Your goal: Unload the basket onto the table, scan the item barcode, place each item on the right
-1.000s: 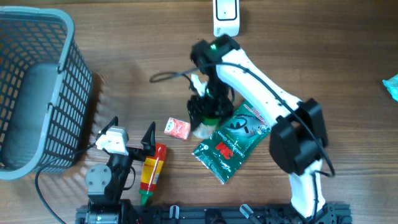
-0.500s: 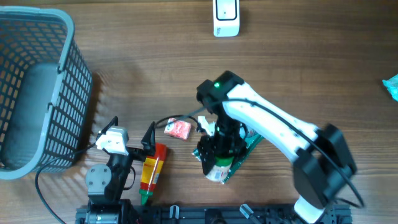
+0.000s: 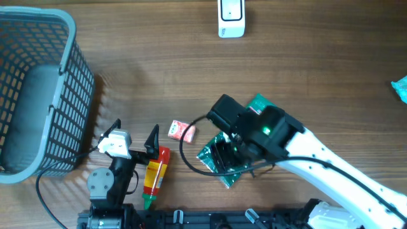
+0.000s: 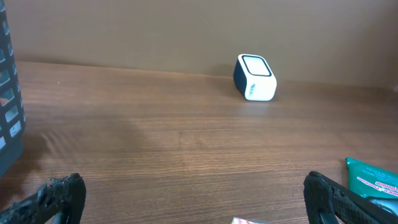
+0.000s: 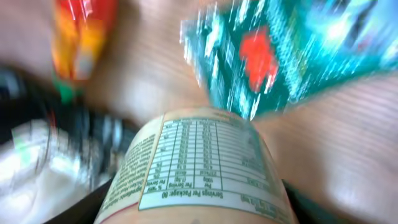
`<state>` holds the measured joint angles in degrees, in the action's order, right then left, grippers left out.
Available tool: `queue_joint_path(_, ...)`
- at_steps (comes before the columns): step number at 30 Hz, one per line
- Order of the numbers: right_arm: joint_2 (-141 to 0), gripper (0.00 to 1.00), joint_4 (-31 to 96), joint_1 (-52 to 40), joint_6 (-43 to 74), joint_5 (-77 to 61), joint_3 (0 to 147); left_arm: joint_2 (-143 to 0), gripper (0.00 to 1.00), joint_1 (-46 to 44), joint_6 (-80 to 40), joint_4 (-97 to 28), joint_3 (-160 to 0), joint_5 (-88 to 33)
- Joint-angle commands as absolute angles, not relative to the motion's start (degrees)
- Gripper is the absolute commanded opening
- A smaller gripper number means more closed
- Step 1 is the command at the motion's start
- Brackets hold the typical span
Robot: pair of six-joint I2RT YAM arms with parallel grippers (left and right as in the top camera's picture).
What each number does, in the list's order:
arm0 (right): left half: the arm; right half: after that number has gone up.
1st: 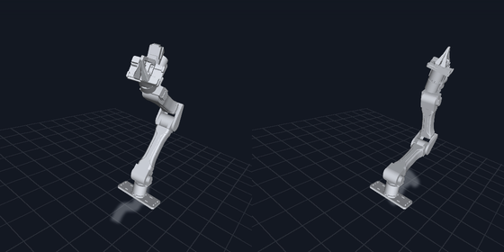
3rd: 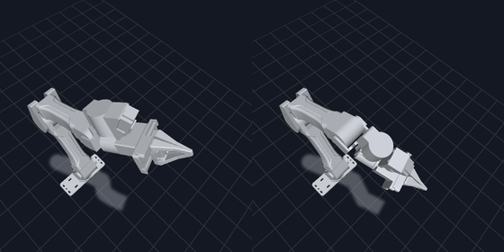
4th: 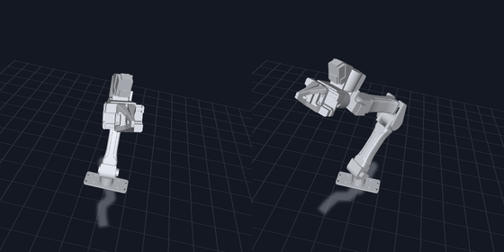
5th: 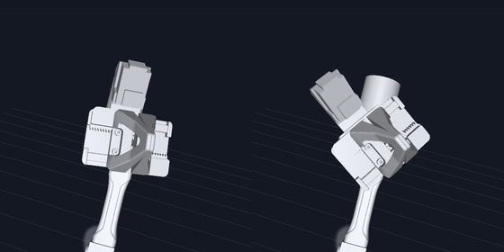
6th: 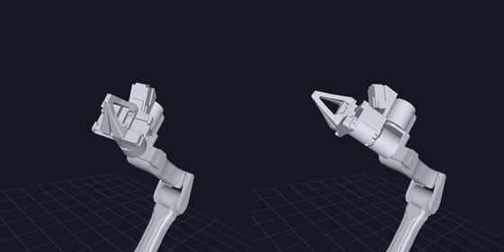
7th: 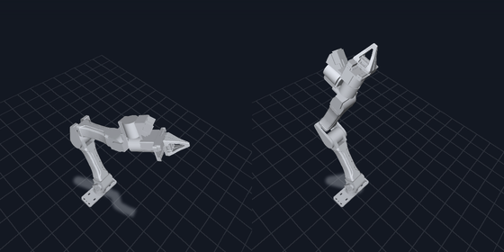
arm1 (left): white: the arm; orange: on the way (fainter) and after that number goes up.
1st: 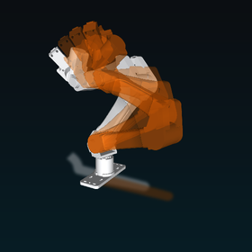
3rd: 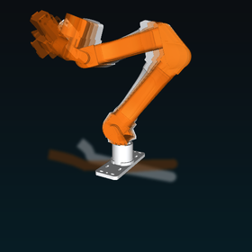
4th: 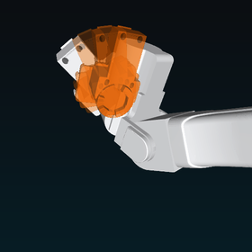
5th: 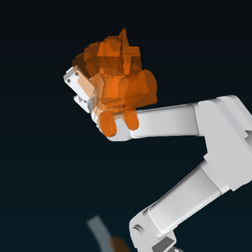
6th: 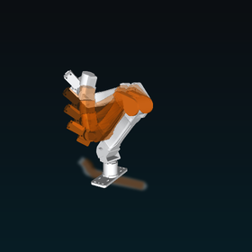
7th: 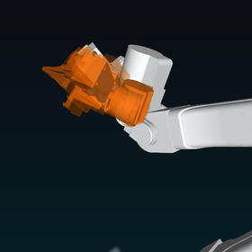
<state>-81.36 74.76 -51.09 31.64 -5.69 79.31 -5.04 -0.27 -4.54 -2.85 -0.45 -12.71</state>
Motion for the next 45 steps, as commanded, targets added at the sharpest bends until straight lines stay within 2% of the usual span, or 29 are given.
queue_joint_path(1,-80.49,0.39,65.95,-51.29,39.03,14.98,79.11,-4.91,1.00,-0.49,-3.40,-3.27,-0.34,-12.12)
queue_joint_path(5,-81.06,0.39,55.11,-51.24,38.63,24.21,79.09,-4.91,1.00,-0.49,-3.40,-3.29,-0.34,-12.12)
queue_joint_path(7,-81.95,0.39,46.83,-51.13,33.23,27.27,79.09,-4.91,1.00,-0.49,-3.40,-3.27,-0.34,-12.12)
queue_joint_path(12,-83.44,0.40,38.81,-49.65,25.45,27.88,79.09,-4.91,1.00,-0.49,-3.40,-3.27,-0.34,-12.12)
queue_joint_path(23,-89.71,0.44,22.90,-39.55,17.76,27.86,79.09,-4.91,1.00,-0.49,-3.40,-3.27,-0.34,-12.12)
queue_joint_path(26,-94.52,0.48,16.49,-36.75,16.82,27.86,79.09,-4.91,1.00,-0.49,-3.40,-3.27,-0.34,-12.12)
queue_joint_path(45,-117.75,0.52,-28.29,-27.49,1.04,28.51,79.18,-4.91,1.00,-0.49,-3.40,-3.27,-0.34,-12.12)
